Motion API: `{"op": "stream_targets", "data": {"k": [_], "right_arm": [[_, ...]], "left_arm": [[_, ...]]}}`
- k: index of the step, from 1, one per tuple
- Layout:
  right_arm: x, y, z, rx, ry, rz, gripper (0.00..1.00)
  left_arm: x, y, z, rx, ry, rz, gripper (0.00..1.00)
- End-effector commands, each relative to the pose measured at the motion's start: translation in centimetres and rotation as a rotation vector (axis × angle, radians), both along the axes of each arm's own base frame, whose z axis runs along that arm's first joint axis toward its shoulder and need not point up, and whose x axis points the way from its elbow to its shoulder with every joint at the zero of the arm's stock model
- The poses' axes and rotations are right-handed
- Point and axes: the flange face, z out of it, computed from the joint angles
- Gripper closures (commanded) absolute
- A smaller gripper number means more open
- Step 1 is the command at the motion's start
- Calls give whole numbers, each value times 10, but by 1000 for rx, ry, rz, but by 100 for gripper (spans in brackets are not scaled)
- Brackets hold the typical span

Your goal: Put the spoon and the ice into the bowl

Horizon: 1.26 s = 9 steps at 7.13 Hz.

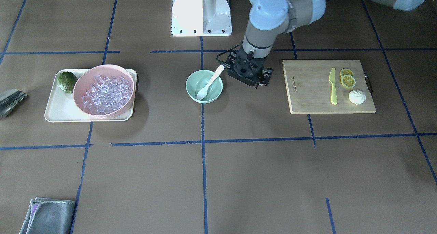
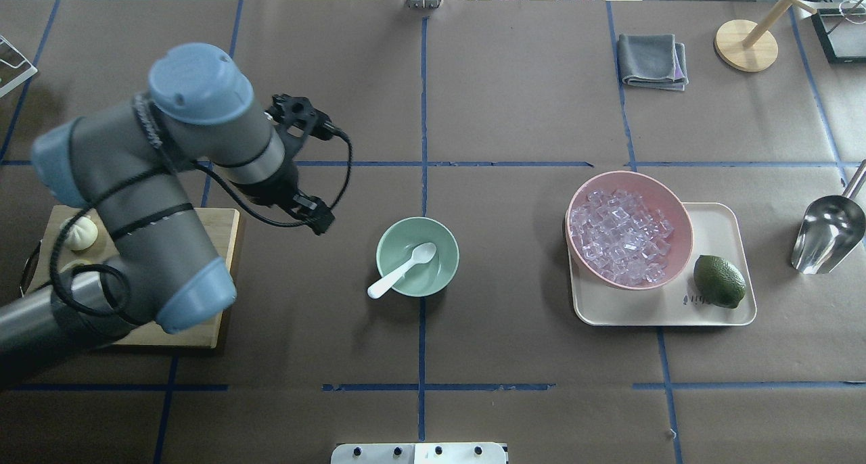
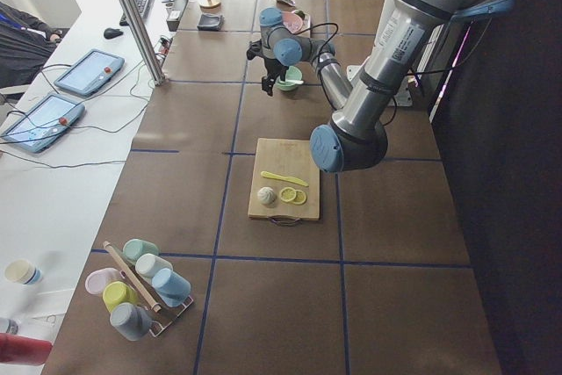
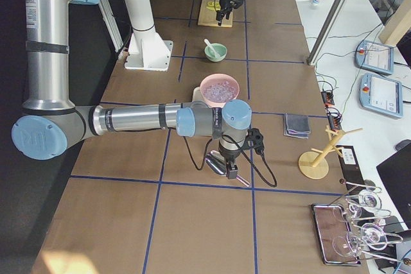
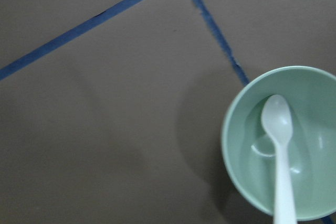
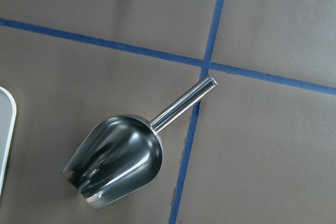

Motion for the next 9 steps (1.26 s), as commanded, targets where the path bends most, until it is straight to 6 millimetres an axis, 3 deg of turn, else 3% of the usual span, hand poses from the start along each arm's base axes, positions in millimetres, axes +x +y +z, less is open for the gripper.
{"op": "stream_targets", "data": {"k": [1,2,4,5,6,7,9], "right_arm": [[-1,-10,-12,25,-3,-1,0],[-2,-11,-17,31,-11,0,0],[-5,-12,-32,51,-64,0,0],[-8,-16,-40,49,-73,9,0],[-13,-17,-42,48,-76,5,0],[-26,-18,-53,42,-76,5,0],[-58,-24,-102,31,-91,46,0]], "left_arm": [[-128,-34,98,18,-25,39,0],[-203,-45,152,1,-39,19,0],[-358,-34,256,-236,33,-195,0],[-395,-1,315,-298,-5,-230,0],[-433,6,333,-259,-10,-255,0],[-461,10,336,-233,-5,-287,0],[-484,21,343,-228,0,-313,0]]}}
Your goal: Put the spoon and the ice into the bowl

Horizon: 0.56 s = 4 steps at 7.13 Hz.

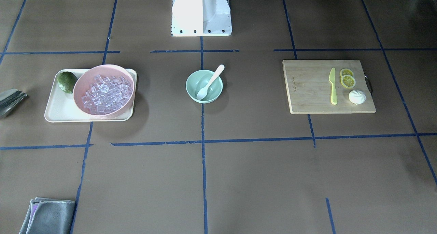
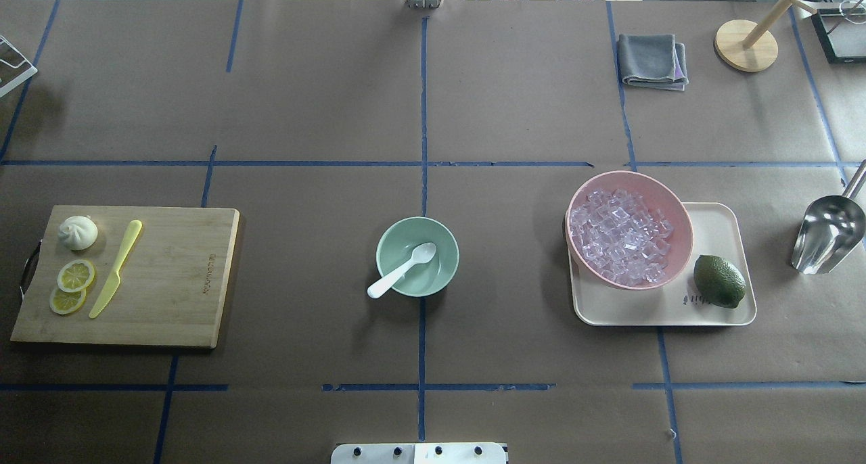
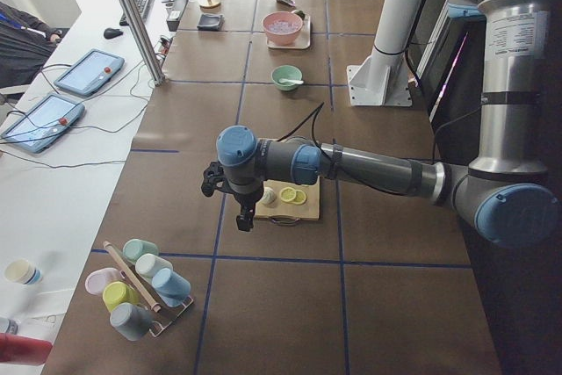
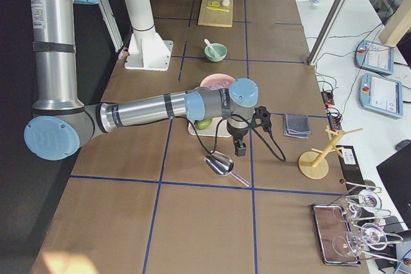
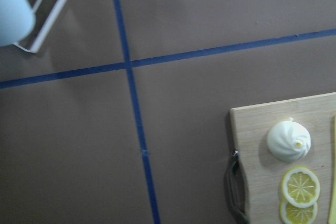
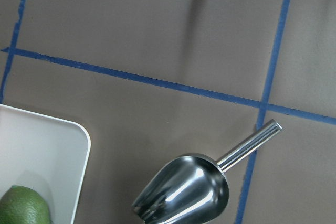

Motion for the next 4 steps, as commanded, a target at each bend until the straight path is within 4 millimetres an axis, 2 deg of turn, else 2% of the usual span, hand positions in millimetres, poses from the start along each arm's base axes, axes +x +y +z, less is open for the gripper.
{"op": "stream_targets", "data": {"k": [1,2,3,4], "right_arm": [[-50,6,-63,2,-25,11,0],[-89,3,-102,-29,-47,35,0],[-120,2,-125,-38,-46,39,0],[-170,8,-146,21,-13,8,0]], "left_arm": [[-15,6,9,-3,-2,-20,0],[-15,5,6,7,-1,-20,0],[-15,6,6,8,5,-19,0],[-15,6,5,9,7,-19,0]]}}
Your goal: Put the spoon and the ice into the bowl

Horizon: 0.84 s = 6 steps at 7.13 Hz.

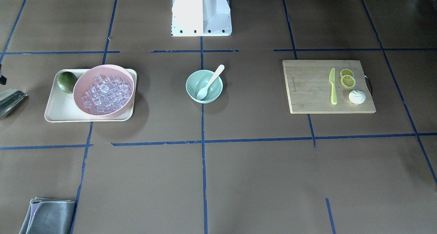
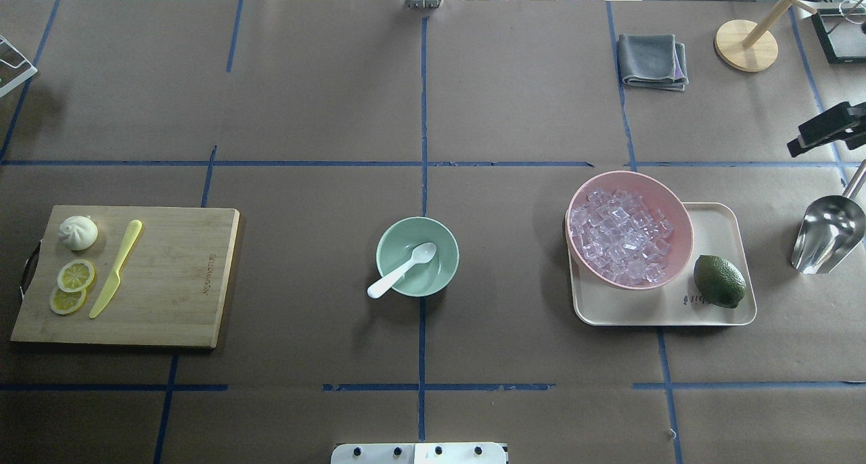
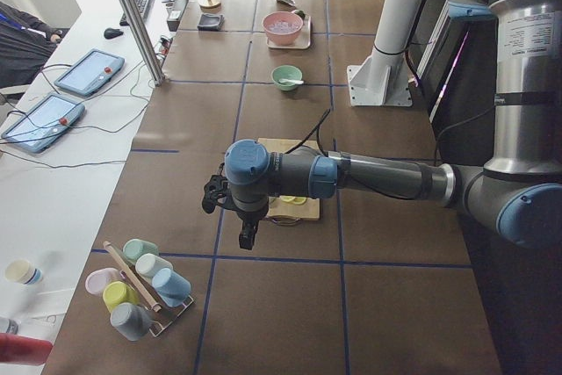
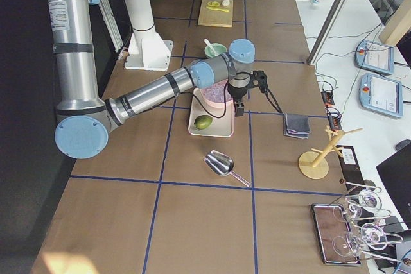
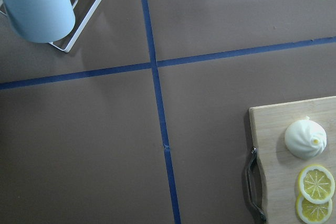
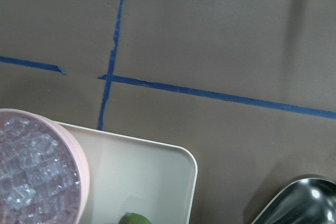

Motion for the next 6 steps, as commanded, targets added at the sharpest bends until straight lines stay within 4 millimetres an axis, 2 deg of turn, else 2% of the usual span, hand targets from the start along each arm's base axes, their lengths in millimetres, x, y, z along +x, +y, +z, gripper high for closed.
{"op": "stream_targets", "data": {"k": [1,2,3,4,6], "right_arm": [[-95,14,-40,115,51,-32,0],[-121,25,-46,28,34,34,1],[-154,32,-67,-36,16,167,0],[-187,51,-71,-101,28,254,0],[-224,74,-66,-123,63,306,1]], "left_arm": [[0,0,-1,3,3,-1,0],[0,-1,-2,4,3,-1,0],[0,0,-3,8,3,0,0],[1,8,0,0,3,0,0],[0,9,-2,-3,4,-6,0]]}}
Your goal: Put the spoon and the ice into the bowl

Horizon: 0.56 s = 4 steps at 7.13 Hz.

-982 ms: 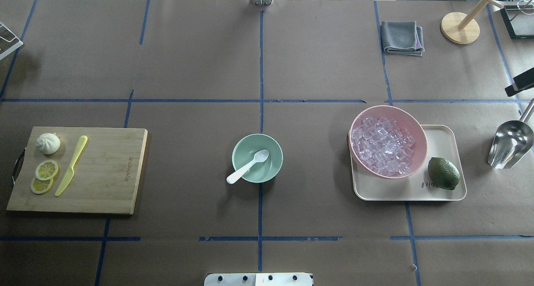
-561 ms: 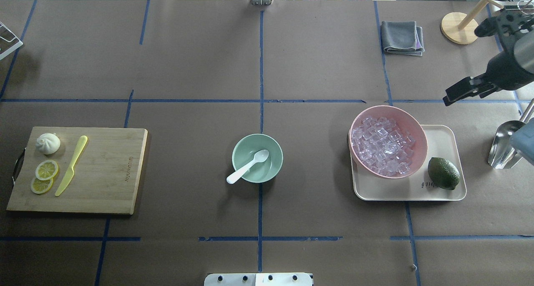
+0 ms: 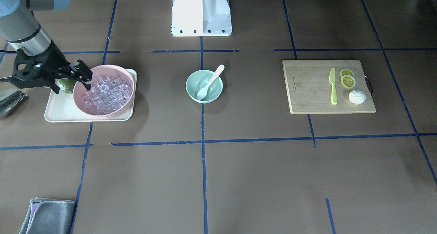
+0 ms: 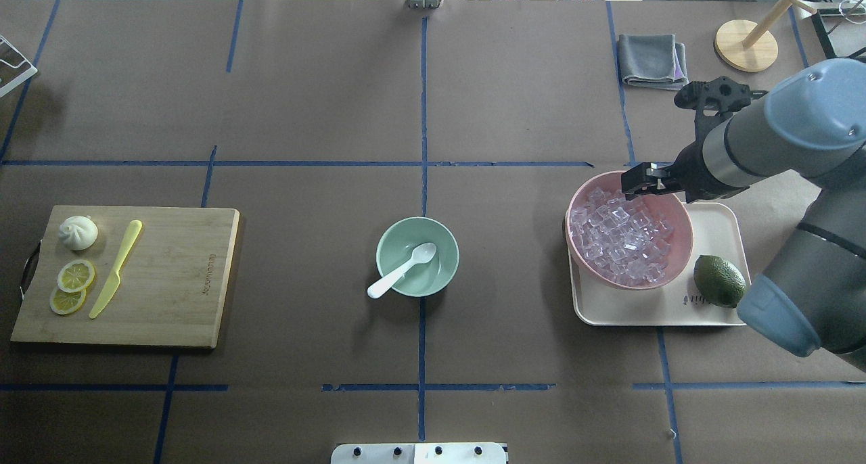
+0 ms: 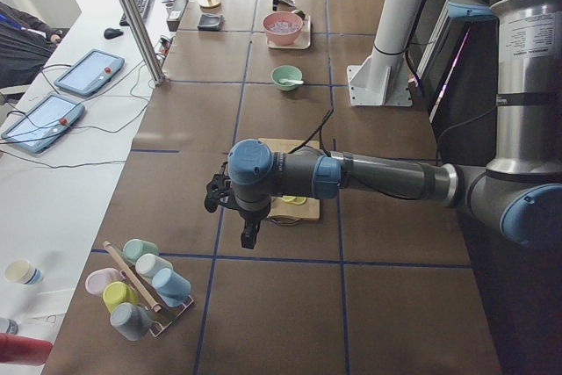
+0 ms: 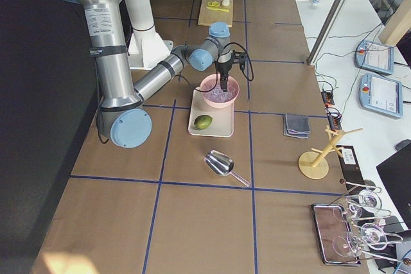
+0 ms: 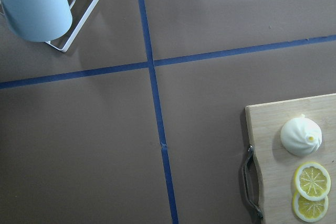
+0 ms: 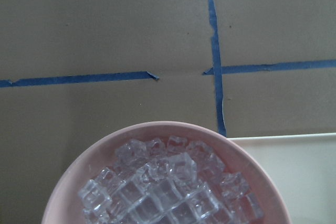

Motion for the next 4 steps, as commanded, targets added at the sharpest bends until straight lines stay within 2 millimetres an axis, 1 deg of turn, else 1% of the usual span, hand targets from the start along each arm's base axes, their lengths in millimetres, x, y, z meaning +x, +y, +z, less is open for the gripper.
{"op": "stream_targets", "data": {"k": [1,2,3,4], "right_arm": [[-30,22,4,-15,25,28,2],[-45,31,7,-8,45,27,9],[-52,36,11,0,58,19,15],[-53,38,15,-2,66,16,21]], "left_arm": [[0,0,0,-8,-1,-7,0],[1,0,-1,-7,1,-6,0],[1,1,1,-10,1,-6,0],[1,1,1,-10,1,-6,0]]}}
